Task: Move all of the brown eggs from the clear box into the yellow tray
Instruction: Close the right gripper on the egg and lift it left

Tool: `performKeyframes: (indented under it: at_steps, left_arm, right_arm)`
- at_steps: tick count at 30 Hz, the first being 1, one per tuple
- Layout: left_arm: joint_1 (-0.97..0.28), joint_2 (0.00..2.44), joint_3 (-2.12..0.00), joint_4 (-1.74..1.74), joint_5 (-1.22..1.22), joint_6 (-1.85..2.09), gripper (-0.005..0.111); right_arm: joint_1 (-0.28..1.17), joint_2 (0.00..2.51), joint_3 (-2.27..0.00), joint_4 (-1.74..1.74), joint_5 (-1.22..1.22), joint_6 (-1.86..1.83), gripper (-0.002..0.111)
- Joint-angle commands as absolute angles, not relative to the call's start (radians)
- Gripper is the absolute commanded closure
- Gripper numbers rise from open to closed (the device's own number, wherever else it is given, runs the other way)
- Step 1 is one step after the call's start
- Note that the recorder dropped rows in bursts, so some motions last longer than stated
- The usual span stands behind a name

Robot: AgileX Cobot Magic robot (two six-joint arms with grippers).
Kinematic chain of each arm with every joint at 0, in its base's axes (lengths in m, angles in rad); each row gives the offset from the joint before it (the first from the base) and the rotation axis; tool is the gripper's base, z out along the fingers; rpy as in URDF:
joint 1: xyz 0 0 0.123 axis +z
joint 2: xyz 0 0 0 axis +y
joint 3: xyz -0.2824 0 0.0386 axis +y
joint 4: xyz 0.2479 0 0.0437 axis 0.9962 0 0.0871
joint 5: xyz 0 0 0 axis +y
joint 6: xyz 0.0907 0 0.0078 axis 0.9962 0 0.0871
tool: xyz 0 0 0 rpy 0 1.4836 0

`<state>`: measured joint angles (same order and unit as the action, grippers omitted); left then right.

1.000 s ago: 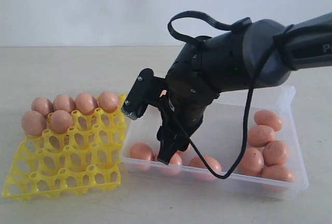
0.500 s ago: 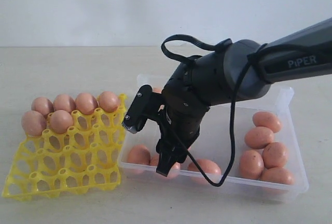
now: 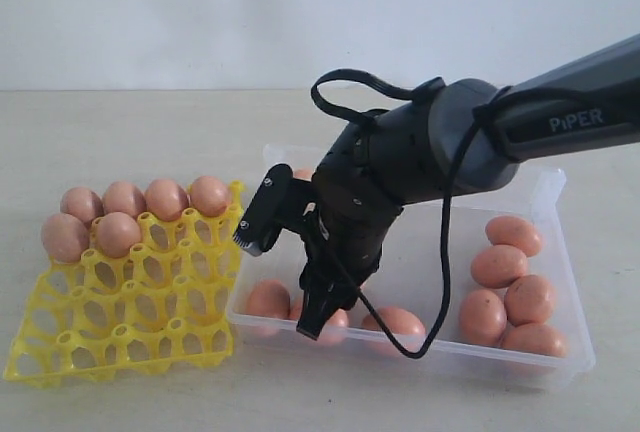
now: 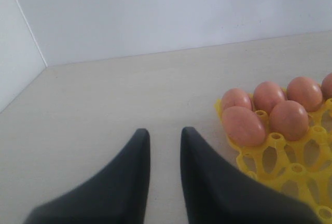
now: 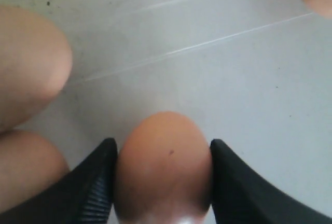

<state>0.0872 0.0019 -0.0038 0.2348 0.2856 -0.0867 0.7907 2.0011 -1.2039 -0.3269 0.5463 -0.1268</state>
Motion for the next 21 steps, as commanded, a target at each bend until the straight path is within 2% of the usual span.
performKeyframes:
  at_steps: [1,8,14,21]
  left_arm:
    - [0.089,0.0,0.0,0.233,0.283,-0.089,0.085]
    - [0.089,0.0,0.0,0.233,0.283,-0.089,0.085]
    - [0.089,0.0,0.0,0.233,0.283,-0.089,0.085]
    - [0.089,0.0,0.0,0.233,0.283,-0.089,0.085]
  right_arm:
    - [0.777,1.934,-1.2,-0.326,0.496,-0.107,0.107]
    - [0.787,1.786,-1.2,-0.322,0.121,0.034,0.107]
    - [0.808,1.805,-1.198,-0.318,-0.178,0.194,0.107]
    - [0.812,1.901,-1.198,-0.318,-0.332,0.309,0.107]
